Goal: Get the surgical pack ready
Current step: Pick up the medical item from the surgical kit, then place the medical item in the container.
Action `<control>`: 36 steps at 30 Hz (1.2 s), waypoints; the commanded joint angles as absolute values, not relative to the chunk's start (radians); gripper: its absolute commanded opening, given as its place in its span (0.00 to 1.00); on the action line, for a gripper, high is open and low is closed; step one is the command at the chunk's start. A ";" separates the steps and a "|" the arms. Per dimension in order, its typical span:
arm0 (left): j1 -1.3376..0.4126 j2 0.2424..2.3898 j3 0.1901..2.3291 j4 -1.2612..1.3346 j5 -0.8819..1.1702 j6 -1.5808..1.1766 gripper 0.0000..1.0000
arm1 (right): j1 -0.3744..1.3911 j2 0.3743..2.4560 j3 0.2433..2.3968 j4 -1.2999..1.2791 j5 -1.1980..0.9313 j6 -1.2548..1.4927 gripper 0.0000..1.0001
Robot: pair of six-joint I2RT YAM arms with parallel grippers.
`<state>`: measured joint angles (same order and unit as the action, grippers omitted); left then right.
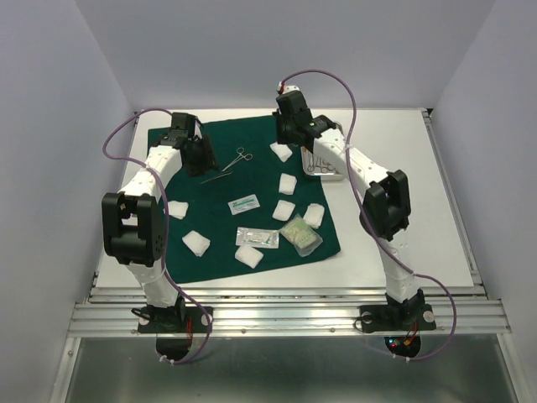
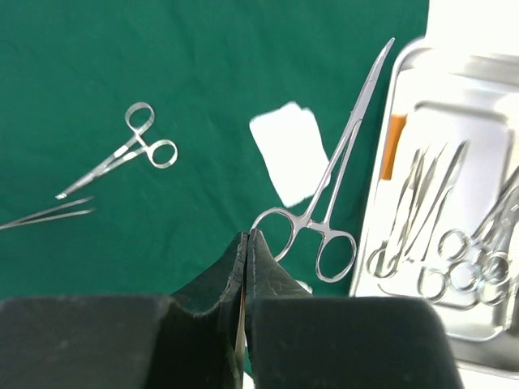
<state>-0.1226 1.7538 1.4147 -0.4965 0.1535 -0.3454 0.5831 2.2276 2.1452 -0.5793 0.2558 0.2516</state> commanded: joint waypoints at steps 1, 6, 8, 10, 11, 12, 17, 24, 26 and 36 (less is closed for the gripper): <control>-0.123 1.733 1.433 -0.499 0.147 -0.334 0.59 | 0.589 2.149 2.114 -0.486 0.290 0.161 0.01; -0.121 1.733 1.431 -0.497 0.149 -0.334 0.59 | 0.589 2.122 2.054 -0.460 0.379 0.086 0.01; -0.121 1.735 1.433 -0.495 0.150 -0.336 0.59 | 0.589 2.117 2.034 -0.456 0.400 0.055 0.01; -0.121 1.735 1.434 -0.495 0.150 -0.334 0.59 | 0.589 2.114 2.014 -0.446 0.431 0.043 0.01; -0.123 1.735 1.434 -0.495 0.150 -0.334 0.59 | 0.580 2.111 2.005 -0.445 0.436 0.037 0.01; -0.121 1.735 1.434 -0.497 0.150 -0.334 0.59 | 0.571 2.109 1.994 -0.440 0.442 0.026 0.01; -0.121 1.733 1.427 -0.497 0.146 -0.330 0.59 | 0.532 2.085 1.893 -0.403 0.430 -0.012 0.01; -0.121 1.743 1.430 -0.495 0.150 -0.331 0.59 | 0.492 2.086 1.806 -0.361 0.391 -0.075 0.01; -0.123 1.741 1.428 -0.495 0.150 -0.331 0.59 | 0.473 2.091 1.798 -0.359 0.387 -0.077 0.01; -0.121 1.740 1.431 -0.502 0.155 -0.325 0.64 | 0.453 2.114 1.761 -0.353 0.396 -0.071 0.20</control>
<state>-0.1226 1.7538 1.4147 -0.4976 0.1535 -0.3439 0.4576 2.1471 1.7714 -0.4042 0.3851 -0.0631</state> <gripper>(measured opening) 0.633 0.126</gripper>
